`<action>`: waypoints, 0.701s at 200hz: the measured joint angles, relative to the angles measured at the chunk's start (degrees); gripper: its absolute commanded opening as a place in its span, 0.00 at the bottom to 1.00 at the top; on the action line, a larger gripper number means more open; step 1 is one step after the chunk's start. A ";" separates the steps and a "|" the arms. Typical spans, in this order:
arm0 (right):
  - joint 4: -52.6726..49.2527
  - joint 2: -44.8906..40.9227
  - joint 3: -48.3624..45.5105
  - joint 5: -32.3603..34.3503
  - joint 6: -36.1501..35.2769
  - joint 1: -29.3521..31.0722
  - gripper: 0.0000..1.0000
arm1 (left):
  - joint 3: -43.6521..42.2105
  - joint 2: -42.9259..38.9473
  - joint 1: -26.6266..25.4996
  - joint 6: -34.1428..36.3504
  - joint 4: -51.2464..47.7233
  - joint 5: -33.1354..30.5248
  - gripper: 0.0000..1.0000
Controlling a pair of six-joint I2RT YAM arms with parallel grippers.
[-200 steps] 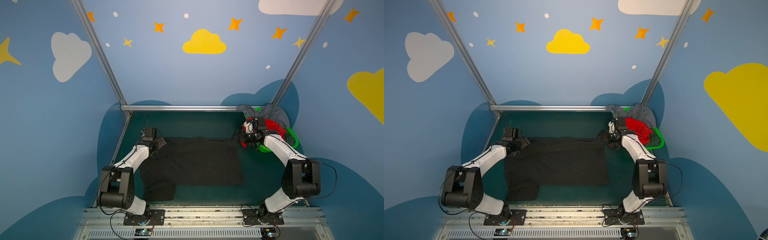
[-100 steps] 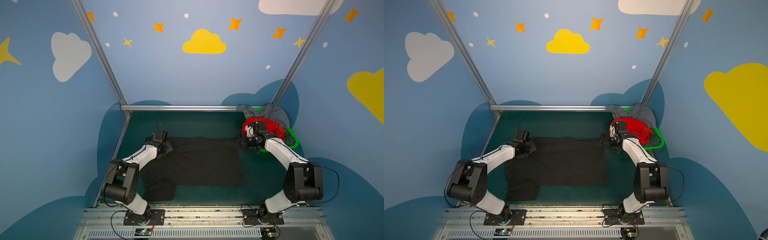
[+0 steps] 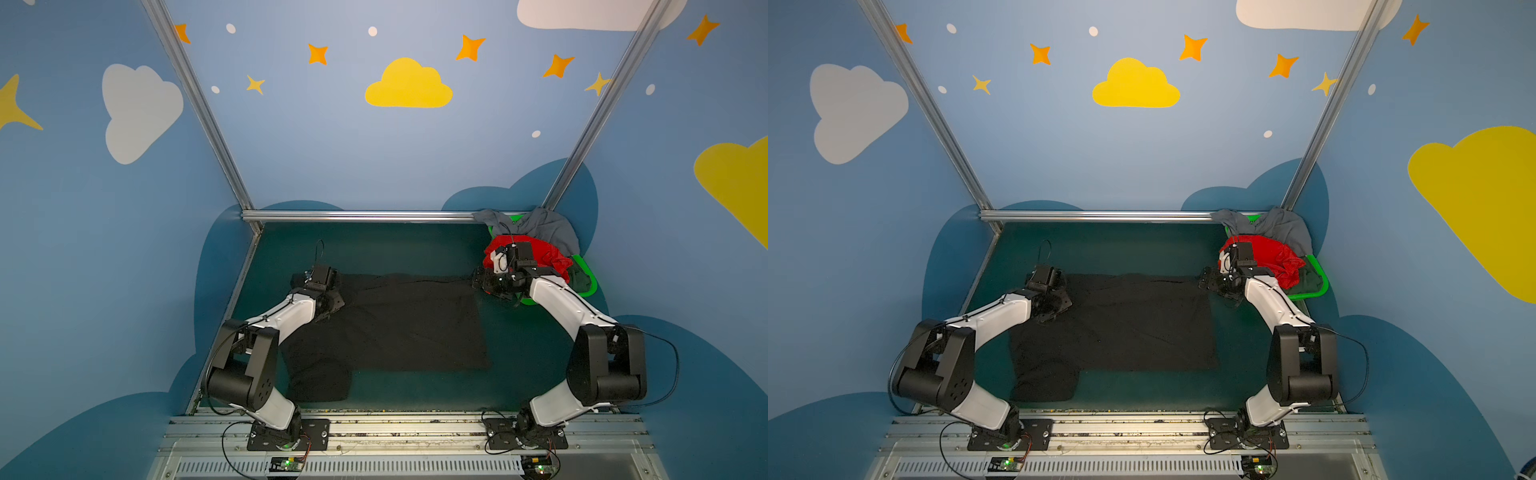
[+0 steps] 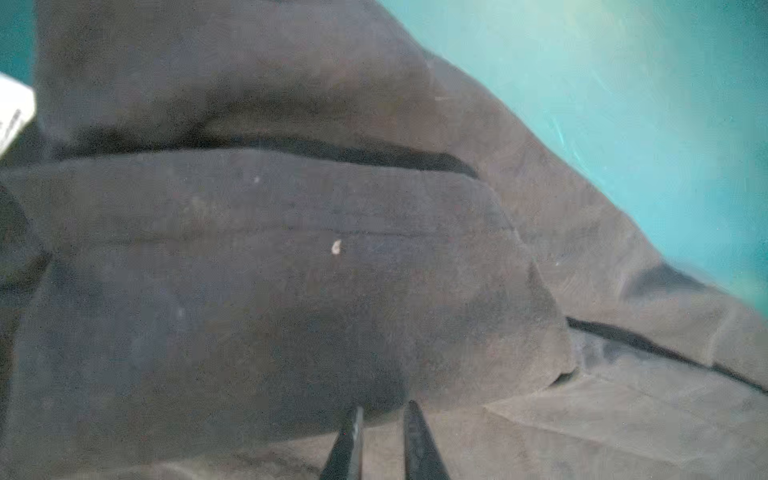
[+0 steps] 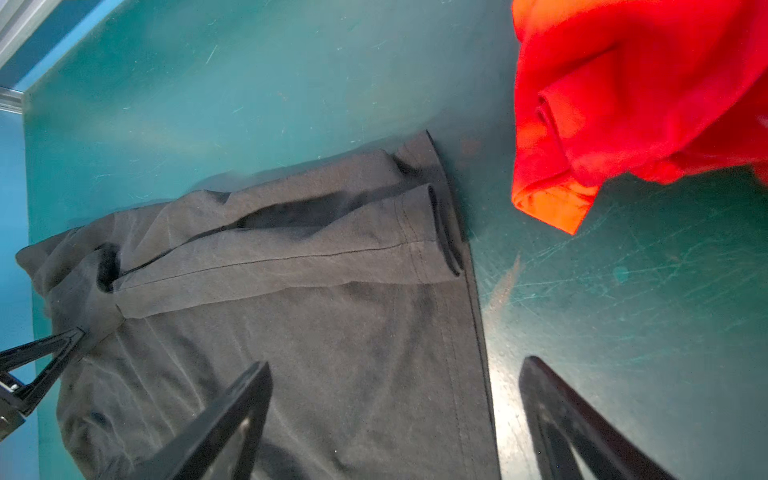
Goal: Fold and stack the t-shirts
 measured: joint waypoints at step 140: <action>-0.28 0.31 0.00 -1.68 -0.15 0.00 0.92 | 16.98 5.84 4.83 -1.01 -4.04 -6.36 0.57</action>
